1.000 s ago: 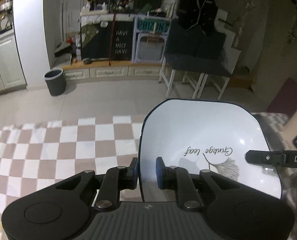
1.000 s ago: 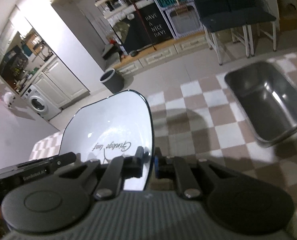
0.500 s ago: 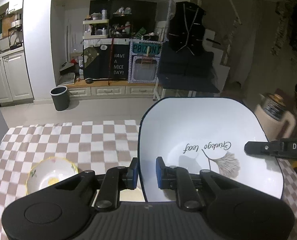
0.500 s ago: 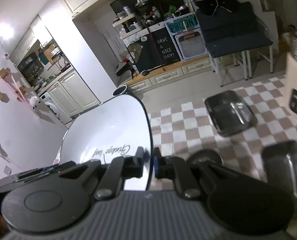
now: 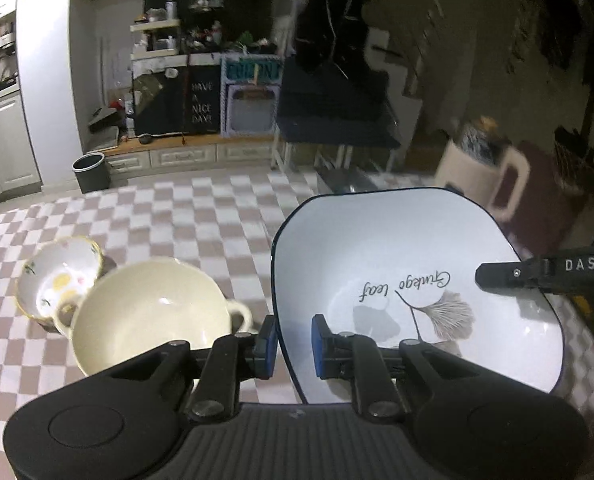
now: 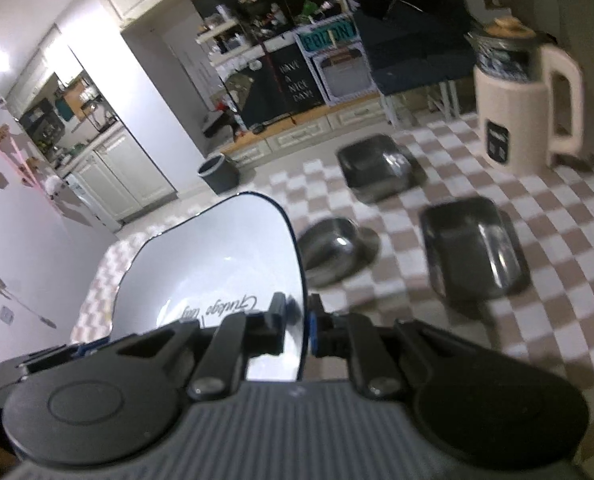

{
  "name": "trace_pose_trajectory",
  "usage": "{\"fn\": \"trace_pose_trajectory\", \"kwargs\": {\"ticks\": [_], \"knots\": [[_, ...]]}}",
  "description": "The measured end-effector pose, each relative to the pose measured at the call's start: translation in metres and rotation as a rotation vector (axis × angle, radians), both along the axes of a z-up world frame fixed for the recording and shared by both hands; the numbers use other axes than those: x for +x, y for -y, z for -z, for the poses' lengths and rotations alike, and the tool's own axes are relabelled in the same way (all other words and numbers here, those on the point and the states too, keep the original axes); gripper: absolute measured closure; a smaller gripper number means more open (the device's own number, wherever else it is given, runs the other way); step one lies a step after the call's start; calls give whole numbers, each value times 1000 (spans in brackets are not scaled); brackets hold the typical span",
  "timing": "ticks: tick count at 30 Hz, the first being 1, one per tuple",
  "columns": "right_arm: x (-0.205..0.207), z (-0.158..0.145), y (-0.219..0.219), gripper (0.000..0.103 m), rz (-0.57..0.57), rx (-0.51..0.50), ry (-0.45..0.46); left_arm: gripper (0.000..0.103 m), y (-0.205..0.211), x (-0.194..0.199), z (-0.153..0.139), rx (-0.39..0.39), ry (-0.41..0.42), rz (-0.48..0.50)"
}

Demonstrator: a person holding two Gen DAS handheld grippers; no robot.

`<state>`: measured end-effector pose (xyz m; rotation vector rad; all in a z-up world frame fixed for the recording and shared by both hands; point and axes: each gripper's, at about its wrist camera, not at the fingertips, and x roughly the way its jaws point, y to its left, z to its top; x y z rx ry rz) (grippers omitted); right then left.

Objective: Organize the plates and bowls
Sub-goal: 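Carry the white plate and lower it beside the cream bowl with both grippers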

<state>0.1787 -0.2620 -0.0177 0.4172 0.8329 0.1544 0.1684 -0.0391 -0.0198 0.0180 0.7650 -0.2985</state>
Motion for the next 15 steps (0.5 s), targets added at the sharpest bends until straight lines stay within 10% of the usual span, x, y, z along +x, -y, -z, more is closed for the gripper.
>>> {"fn": "trace_pose_trajectory", "kwargs": {"ticks": [15], "knots": [[30,78,12,88,27,-70,-205,82,21,32,91,-24,-227,86]]}}
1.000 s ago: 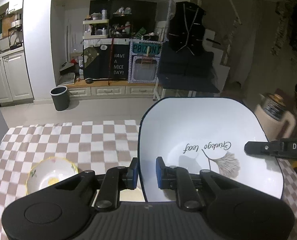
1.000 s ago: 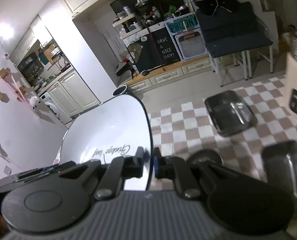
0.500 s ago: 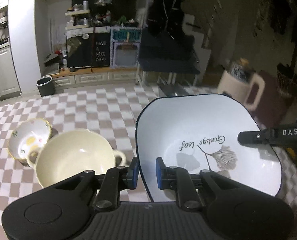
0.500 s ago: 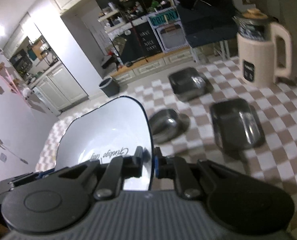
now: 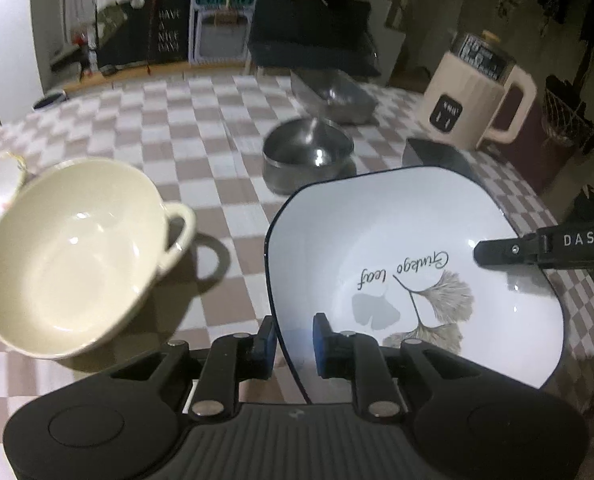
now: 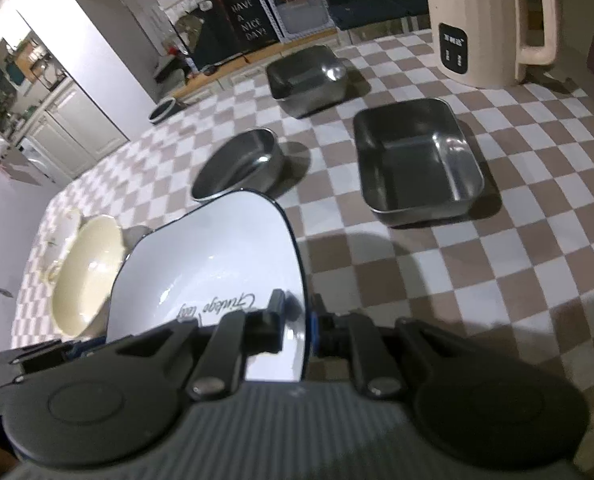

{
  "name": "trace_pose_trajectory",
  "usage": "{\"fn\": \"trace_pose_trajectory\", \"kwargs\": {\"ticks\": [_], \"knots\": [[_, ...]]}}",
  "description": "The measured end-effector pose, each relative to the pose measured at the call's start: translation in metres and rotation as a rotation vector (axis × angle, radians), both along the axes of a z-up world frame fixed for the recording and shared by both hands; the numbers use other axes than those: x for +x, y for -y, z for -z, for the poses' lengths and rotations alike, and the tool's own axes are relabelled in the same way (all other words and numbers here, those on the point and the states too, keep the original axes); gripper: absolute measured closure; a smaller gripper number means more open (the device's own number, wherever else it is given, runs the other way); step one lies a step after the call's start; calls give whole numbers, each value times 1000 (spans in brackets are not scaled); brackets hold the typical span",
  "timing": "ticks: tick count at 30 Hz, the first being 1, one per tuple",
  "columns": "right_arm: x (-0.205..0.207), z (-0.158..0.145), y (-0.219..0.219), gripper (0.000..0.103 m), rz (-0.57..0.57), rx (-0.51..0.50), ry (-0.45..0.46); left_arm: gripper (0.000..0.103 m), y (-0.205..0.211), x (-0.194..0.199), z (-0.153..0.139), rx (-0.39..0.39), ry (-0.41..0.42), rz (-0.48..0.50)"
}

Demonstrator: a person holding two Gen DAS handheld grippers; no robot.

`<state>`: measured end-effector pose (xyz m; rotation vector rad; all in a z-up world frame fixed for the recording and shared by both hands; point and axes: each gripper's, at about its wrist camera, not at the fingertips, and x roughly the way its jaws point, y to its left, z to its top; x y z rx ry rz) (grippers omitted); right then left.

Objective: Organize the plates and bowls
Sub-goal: 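Carry the white plate and lower it beside the cream bowl with both grippers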

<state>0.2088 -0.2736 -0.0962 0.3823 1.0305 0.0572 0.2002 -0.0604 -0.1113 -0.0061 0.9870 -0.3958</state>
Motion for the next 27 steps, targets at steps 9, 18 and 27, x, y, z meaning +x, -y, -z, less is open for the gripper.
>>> {"fn": "trace_pose_trajectory", "kwargs": {"ticks": [9,18,27], "knots": [[1,12,-10,89,-40,-61,-41,81,-4,18,29,-5,-71,-22],[5,12,-19,90,-80,-112,-27,79,-5,20,42,22,-74,-24],[8,16,-15,90,-86,-115,-24,80,-6,20,41,19,-79,-22]]}}
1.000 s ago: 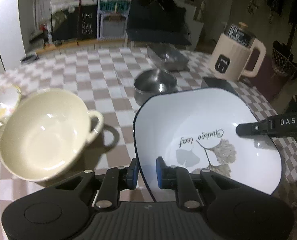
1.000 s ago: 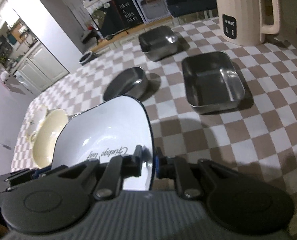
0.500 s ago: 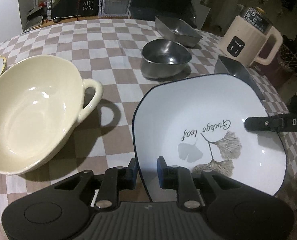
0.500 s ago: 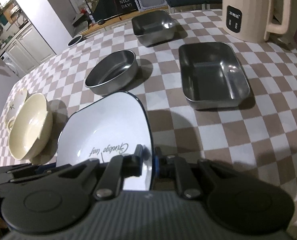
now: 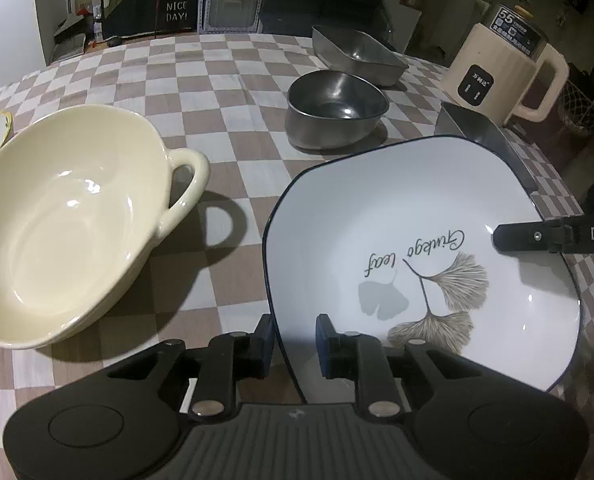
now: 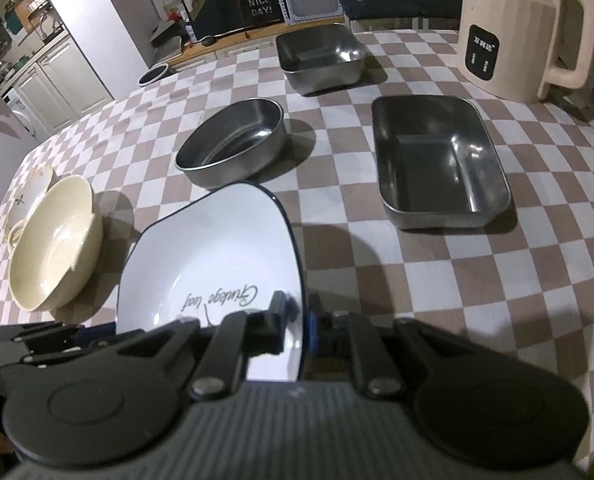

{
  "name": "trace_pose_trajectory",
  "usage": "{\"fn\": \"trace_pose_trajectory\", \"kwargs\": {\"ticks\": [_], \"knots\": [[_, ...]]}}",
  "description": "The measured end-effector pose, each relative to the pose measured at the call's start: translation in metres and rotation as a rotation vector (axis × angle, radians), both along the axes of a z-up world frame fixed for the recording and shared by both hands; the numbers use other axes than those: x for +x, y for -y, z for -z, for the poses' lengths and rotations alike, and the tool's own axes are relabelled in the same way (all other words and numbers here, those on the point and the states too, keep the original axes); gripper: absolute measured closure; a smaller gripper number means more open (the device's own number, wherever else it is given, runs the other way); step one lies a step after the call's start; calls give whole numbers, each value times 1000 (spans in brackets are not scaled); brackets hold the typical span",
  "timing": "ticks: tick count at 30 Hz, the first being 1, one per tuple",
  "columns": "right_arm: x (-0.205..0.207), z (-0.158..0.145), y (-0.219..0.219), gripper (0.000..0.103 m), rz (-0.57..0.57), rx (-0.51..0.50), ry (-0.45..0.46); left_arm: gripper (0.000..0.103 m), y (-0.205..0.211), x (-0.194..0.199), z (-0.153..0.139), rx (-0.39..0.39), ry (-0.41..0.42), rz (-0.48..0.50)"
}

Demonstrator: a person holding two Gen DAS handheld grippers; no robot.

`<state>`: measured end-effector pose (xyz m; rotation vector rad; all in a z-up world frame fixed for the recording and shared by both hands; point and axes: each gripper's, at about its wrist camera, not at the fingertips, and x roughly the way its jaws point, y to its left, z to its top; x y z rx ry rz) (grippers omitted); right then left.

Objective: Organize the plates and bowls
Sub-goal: 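Carry the white plate and lower it beside the cream bowl with both grippers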

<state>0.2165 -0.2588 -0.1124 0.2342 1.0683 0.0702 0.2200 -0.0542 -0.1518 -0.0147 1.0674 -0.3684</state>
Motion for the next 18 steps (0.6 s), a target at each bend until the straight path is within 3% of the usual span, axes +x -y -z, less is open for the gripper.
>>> {"fn": "trace_pose_trajectory", "kwargs": {"ticks": [7,14,18], "knots": [[6,6,2,88,-14,-17,-17,79,-1,0,-2,-8,-17,13],[14,21,12,84,4,19,-77,69,-6,2,-2,-24,-32,-11],[18,27,7,80,-8,-29,-83,67,-7,2,-3,-29,-37,-10]]}}
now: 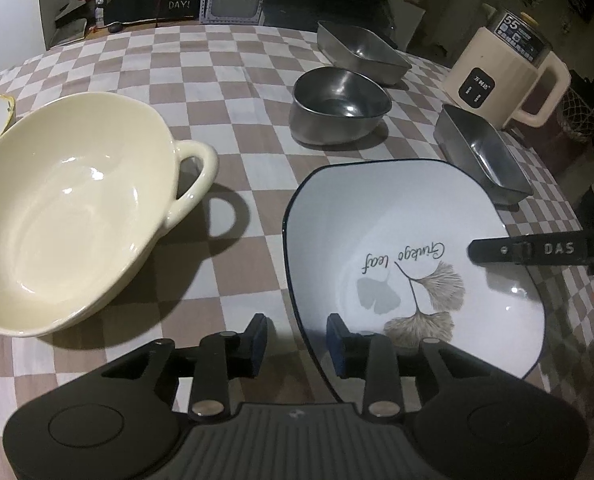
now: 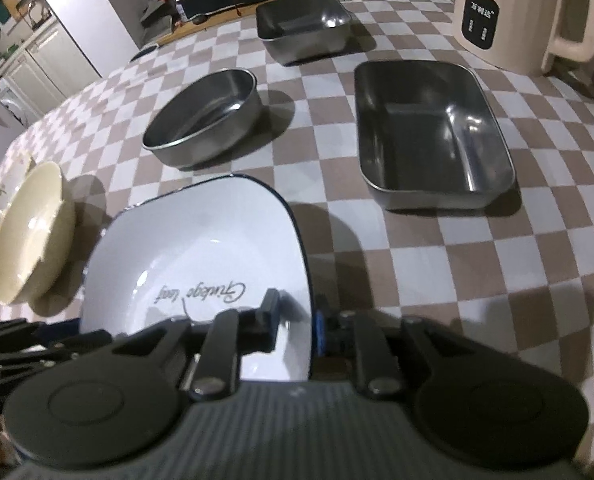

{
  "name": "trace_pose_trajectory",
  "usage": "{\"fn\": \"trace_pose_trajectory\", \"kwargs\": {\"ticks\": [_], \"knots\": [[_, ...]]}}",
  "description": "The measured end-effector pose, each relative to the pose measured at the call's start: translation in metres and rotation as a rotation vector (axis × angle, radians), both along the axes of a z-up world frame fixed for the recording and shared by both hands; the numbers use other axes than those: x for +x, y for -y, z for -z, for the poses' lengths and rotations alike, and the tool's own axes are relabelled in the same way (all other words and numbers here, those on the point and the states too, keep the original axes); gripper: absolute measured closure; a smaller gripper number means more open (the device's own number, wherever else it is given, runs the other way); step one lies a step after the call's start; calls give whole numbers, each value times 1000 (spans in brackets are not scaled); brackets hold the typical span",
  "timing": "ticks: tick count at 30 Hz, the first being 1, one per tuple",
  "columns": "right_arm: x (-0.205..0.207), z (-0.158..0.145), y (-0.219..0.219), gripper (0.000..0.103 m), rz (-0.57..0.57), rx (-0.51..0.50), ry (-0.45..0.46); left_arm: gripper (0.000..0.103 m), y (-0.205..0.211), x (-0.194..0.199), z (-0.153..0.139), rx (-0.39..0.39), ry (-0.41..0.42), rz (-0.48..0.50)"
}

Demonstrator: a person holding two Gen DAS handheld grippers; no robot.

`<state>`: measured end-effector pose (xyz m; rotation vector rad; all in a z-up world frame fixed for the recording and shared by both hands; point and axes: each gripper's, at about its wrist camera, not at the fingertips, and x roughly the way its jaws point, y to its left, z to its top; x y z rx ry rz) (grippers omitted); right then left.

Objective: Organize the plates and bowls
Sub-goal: 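Carry the white plate and lower it beside the cream bowl with both grippers, then open both grippers to release the white plate on the table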

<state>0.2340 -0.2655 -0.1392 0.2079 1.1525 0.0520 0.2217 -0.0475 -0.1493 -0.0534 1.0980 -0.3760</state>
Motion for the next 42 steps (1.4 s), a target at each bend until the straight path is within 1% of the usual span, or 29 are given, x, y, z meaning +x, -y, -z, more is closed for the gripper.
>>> {"fn": "trace_pose_trajectory", "kwargs": {"ticks": [3,5,11,17,22,29,34,36,38,39,40,41,42], "knots": [[3,5,1,79,-8,-10,-8,67,0,-1,-1,-1,3,3],[4,8,2,80,-21,-36,-7,66,1,-1,-2,4,6,8],[5,10,1,80,-38,-40,3,66,1,-1,-2,1,3,6],[4,9,3,80,-39,-35,3,66,2,0,-2,11,3,13],[5,10,5,80,-37,-15,-2,66,1,3,-2,-2,-18,-2],[0,9,2,80,-67,-33,3,67,2,3,-3,6,-17,11],[-7,11,4,79,-79,-15,-12,65,3,3,-3,14,-17,6],[-11,9,3,79,-90,-25,-8,60,3,2,-4,18,-20,6],[-14,8,3,76,-96,-31,-7,49,3,1,-6,12,-20,7],[-15,7,4,73,-92,-28,-7,45,3,0,-7,9,-17,9],[-17,5,5,70,-89,-25,-6,37,3,-1,-9,6,-13,12],[-18,4,5,64,-91,-23,1,29,4,-3,-11,3,-5,18],[-20,1,6,58,-91,-22,13,26,4,-4,-14,-1,4,23]]}}
